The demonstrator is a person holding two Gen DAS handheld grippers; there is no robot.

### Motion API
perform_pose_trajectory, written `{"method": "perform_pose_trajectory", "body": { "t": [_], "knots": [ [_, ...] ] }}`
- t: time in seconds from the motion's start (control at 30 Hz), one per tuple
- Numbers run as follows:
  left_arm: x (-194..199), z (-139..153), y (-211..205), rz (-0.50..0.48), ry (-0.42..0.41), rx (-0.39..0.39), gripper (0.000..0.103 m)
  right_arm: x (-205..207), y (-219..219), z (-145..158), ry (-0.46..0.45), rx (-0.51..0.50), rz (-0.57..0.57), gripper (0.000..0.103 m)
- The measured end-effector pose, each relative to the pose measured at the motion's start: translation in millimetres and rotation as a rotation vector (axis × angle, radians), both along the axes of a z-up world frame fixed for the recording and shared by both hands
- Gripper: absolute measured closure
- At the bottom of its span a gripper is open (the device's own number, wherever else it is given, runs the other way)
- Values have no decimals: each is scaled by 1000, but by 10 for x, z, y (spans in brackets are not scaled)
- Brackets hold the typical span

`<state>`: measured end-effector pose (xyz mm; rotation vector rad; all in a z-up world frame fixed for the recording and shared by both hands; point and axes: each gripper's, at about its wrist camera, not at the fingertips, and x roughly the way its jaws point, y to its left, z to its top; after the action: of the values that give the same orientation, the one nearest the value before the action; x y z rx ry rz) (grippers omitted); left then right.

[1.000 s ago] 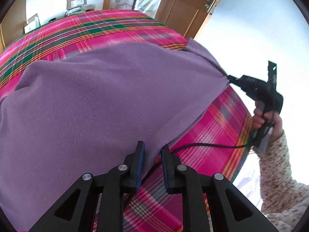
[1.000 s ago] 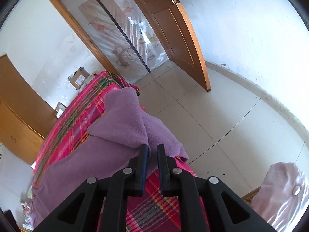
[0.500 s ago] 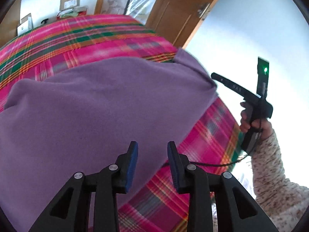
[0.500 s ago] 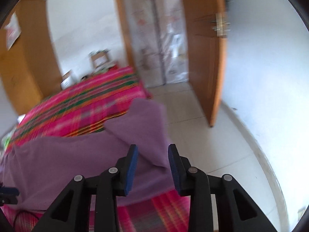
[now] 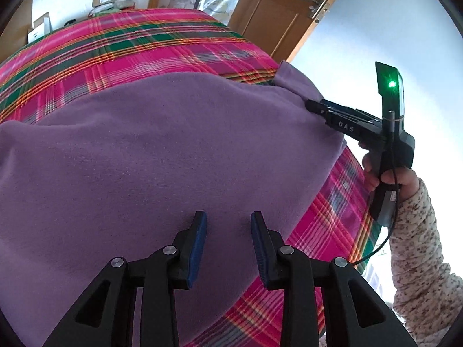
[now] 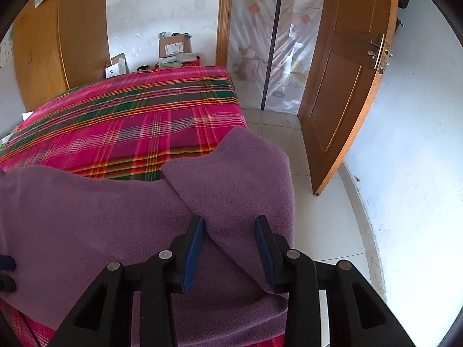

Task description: Fold clothes

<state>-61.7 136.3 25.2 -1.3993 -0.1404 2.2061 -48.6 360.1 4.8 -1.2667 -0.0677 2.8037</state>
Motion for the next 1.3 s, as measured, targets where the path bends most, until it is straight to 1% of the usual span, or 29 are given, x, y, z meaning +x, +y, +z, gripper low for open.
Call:
{"method": "perform_pose_trajectory", "body": {
  "t": [0.03, 0.1, 0.17, 0.3, 0.43, 0.53, 0.73, 0.87, 0.93, 1.03, 1.07, 1.17, 1.3],
  "knots": [
    [2, -3, 4, 0, 1, 0, 69, -2, 10, -4, -2, -4, -5, 67],
    [6, -10, 13, -1, 2, -1, 68, -4, 45, -10, -1, -11, -24, 87],
    [10, -17, 21, -2, 4, -1, 68, 24, 126, 0, 11, -31, -54, 96],
    [18, -20, 2, 0, 5, 3, 68, 112, 356, 88, 60, -124, -146, 97],
    [3, -31, 13, 3, 2, 6, 68, 277, 655, 149, 114, -239, -248, 97],
    [4, -34, 16, 5, 2, 6, 68, 383, 850, 137, 129, -308, -306, 97],
    [7, -32, 11, 9, 3, 4, 68, 514, 1175, -50, 108, -476, -404, 97],
    [3, -25, 3, 12, 2, 3, 68, 546, 1273, -146, 98, -544, -435, 97],
    [1, -24, 0, 13, 1, 2, 68, 575, 1355, -187, 103, -587, -468, 97],
    [-1, -25, 2, 14, -1, 4, 68, 637, 1515, -303, 105, -713, -523, 97],
    [-2, -26, 2, 15, -2, 5, 68, 663, 1564, -350, 99, -741, -541, 97],
    [-3, -28, 7, 16, -2, 7, 68, 734, 1664, -458, 82, -771, -585, 97],
    [-4, -31, 9, 17, -3, 8, 68, 780, 1675, -470, 76, -734, -597, 96]
  ]
}}
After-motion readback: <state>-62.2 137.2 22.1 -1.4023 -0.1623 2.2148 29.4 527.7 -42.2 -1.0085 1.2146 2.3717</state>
